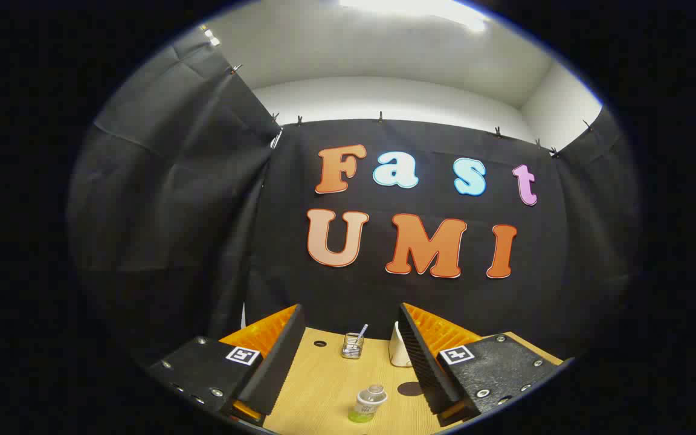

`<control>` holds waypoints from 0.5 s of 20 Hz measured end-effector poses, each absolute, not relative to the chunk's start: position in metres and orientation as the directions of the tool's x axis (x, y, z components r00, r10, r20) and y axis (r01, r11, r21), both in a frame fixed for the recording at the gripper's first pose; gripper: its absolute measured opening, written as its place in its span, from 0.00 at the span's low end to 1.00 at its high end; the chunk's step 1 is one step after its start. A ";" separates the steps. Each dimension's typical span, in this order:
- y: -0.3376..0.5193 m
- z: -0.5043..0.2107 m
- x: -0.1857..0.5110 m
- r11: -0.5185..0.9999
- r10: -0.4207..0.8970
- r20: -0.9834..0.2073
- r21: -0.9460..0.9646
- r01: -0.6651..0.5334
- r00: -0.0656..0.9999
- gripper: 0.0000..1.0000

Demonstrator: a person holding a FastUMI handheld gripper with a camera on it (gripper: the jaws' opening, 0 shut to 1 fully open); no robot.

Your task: Take the bottle from table, then pour the juice into the cup, finally place the bottle on the coaster

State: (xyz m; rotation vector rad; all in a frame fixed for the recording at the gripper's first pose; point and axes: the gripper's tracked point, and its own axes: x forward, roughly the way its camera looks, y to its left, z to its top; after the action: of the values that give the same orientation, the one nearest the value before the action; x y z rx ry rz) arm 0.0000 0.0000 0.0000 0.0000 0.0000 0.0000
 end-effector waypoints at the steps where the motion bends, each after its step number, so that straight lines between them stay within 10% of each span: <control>1: 0.000 0.000 -0.001 1.000 -0.002 0.000 0.001 0.002 1.000 0.92; 10: -0.024 0.006 -0.004 0.998 -0.054 0.016 0.046 0.053 0.998 0.92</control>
State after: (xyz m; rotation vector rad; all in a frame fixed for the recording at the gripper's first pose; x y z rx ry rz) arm -0.0043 -0.0245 0.0064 0.0453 -0.0169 -0.0533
